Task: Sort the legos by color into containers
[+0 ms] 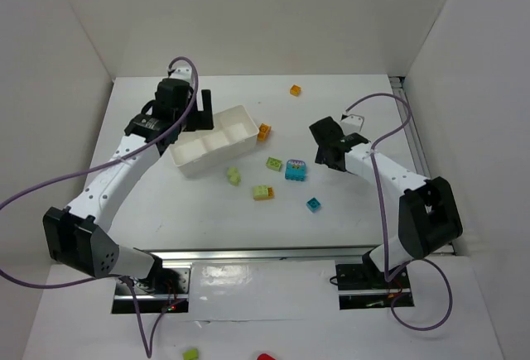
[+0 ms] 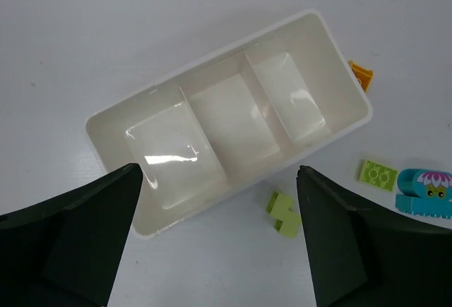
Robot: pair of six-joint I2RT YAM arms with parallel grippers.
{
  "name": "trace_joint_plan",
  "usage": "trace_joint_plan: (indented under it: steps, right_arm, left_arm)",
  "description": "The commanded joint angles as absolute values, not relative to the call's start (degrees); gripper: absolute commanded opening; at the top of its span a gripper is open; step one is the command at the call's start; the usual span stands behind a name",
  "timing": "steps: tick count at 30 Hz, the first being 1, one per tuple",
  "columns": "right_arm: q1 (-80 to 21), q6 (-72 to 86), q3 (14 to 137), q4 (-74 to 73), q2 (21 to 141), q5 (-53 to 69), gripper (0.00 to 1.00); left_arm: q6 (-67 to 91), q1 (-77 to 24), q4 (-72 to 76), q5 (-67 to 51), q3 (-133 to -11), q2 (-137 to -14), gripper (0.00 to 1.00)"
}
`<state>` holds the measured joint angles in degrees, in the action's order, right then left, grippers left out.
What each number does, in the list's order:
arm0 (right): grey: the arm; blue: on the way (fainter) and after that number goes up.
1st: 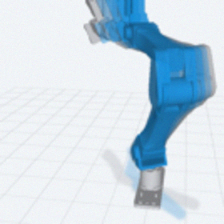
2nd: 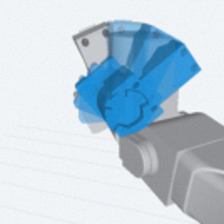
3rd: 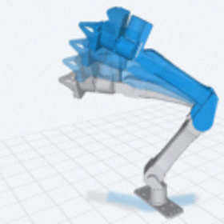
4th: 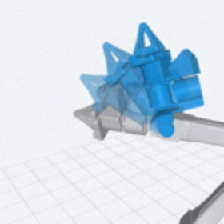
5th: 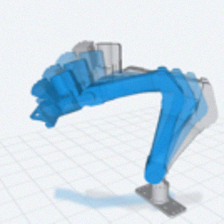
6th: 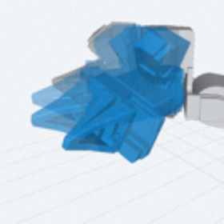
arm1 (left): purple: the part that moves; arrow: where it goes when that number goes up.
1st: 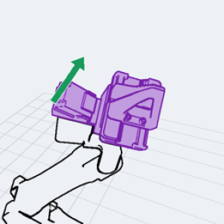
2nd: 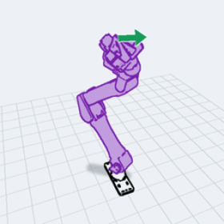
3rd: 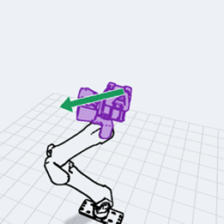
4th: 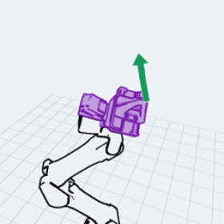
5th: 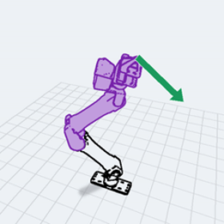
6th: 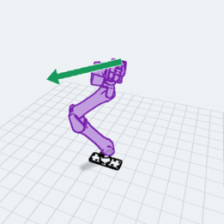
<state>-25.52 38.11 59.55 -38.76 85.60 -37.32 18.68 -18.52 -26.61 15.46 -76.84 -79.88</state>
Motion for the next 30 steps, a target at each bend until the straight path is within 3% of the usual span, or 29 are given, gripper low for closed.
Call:
trace_joint_plan:
  steps: [1,5,9,16,19,20,27,30]
  right_arm:
    - [-26.0,39.9,59.8,-37.0,84.7,-38.8,1.00]
    - [-27.4,41.3,60.3,-37.0,85.3,-40.3,1.00]
    - [-30.3,39.5,58.3,-31.8,82.5,-39.3,1.00]
    - [-31.0,33.2,50.7,-21.3,73.6,-35.2,1.00]
    - [-31.0,31.4,47.6,-18.3,70.6,-33.9,1.00]
    - [-31.0,30.9,47.6,-18.3,70.6,-33.1,1.00]
    - [-31.0,28.1,48.3,-18.9,70.0,-33.7,1.00]
    - [-31.0,27.6,48.3,-18.9,69.4,-33.7,1.00]
  left_arm:
    - [21.5,-18.8,-30.5,15.5,-81.4,-79.7,1.00]
    - [23.3,-19.3,-31.9,16.1,-79.7,-79.2,1.00]
    - [25.9,-19.9,-31.3,11.7,-77.5,-78.6,0.80]
    - [45.4,-29.3,-37.9,13.5,-72.5,-79.9,0.74]
    - [56.2,-34.3,-37.9,15.4,-68.1,-79.4,0.58]
    - [58.9,-35.3,-37.9,16.8,-67.3,-79.4,0.56]
    - [71.9,-37.7,-40.3,22.4,-68.4,-87.1,0.70]
    - [73.0,-37.2,-40.3,21.8,-70.2,-91.9,0.70]
